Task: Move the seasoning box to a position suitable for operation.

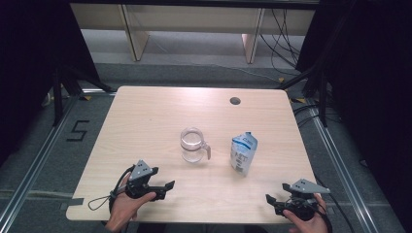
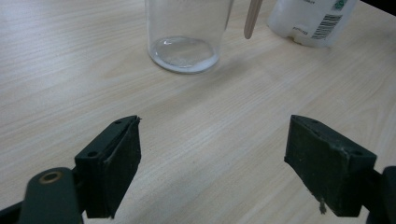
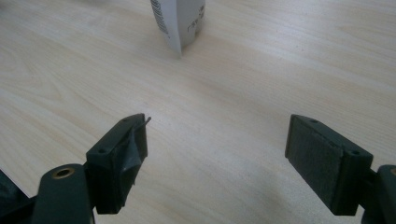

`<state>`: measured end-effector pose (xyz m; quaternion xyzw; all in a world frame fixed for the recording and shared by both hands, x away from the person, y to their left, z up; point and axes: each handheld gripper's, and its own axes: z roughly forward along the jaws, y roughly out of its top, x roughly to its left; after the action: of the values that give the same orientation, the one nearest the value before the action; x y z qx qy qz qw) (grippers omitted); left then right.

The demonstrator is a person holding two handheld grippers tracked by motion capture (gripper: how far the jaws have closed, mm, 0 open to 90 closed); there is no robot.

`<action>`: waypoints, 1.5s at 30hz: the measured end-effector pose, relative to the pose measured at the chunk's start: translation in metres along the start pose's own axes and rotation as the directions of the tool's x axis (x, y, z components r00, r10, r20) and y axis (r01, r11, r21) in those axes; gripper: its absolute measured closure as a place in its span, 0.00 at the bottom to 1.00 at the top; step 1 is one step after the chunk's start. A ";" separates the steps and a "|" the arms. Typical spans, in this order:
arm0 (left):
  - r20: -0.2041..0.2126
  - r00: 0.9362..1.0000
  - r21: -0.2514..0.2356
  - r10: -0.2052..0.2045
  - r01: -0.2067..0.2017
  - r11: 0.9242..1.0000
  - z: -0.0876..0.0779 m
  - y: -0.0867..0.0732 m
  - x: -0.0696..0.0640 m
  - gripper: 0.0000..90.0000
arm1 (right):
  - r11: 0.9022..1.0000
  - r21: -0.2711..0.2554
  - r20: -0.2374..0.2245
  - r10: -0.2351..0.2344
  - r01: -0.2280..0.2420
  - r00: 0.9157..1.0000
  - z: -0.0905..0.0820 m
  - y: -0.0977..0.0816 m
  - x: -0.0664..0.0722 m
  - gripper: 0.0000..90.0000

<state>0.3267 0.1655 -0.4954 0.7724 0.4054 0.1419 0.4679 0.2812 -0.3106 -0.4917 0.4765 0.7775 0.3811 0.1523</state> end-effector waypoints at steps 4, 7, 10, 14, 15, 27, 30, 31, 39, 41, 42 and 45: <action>-0.005 1.000 -0.007 -0.018 0.018 1.000 0.000 0.000 0.000 0.20 | 1.000 -0.011 0.003 -0.014 0.014 1.000 0.001 0.000 0.000 0.24; 0.000 1.000 -0.014 -0.014 0.014 1.000 -0.001 0.001 0.000 0.24 | 1.000 -0.010 0.003 -0.015 0.015 1.000 0.001 0.000 0.000 0.24; 0.008 1.000 -0.026 -0.016 0.016 1.000 -0.001 0.002 -0.001 0.27 | 1.000 -0.009 0.002 -0.011 0.011 1.000 0.001 0.000 0.000 0.24; 0.019 1.000 -0.043 -0.015 0.015 0.999 0.000 0.004 -0.004 0.31 | 1.000 -0.012 0.011 -0.028 0.028 1.000 0.001 0.001 -0.001 0.24; 0.019 1.000 -0.037 -0.002 0.003 0.999 -0.001 0.005 -0.005 0.31 | 1.000 -0.008 0.009 -0.023 0.023 1.000 0.000 0.001 -0.001 0.24; 0.031 0.998 -0.081 0.049 -0.047 0.996 0.003 0.020 -0.014 0.53 | 0.998 -0.021 0.010 -0.053 0.053 0.999 0.003 0.001 -0.001 0.24; 0.040 0.997 -0.093 0.071 -0.067 0.993 0.006 0.027 -0.018 0.63 | 0.998 -0.017 0.011 -0.060 0.060 0.998 0.003 0.002 -0.001 0.25; 0.048 0.996 -0.100 0.074 -0.068 0.993 0.007 0.029 -0.019 0.67 | 0.997 -0.022 0.016 -0.070 0.070 0.997 0.003 0.002 -0.001 0.25; 0.048 0.993 -0.125 0.110 -0.104 0.987 0.022 0.048 -0.029 0.90 | 0.999 -0.008 0.004 -0.034 0.034 0.999 0.002 0.002 0.002 0.25; 0.054 0.992 -0.131 0.116 -0.109 0.985 0.025 0.053 -0.029 0.93 | 0.997 -0.020 0.016 -0.073 0.074 0.997 0.002 0.002 0.000 0.25; 0.056 0.992 -0.129 0.110 -0.102 0.986 0.027 0.055 -0.030 0.95 | 0.997 -0.020 0.015 -0.075 0.075 0.997 0.002 0.002 -0.001 0.25; 0.053 0.992 -0.131 0.111 -0.103 0.986 0.030 0.060 -0.030 0.97 | 0.997 -0.026 0.017 -0.075 0.075 0.997 0.003 0.002 -0.001 0.25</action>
<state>0.3559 0.1103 -0.4557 0.7655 0.3390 0.1691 0.5201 0.2844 -0.3094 -0.4922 0.4478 0.7886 0.3816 0.1788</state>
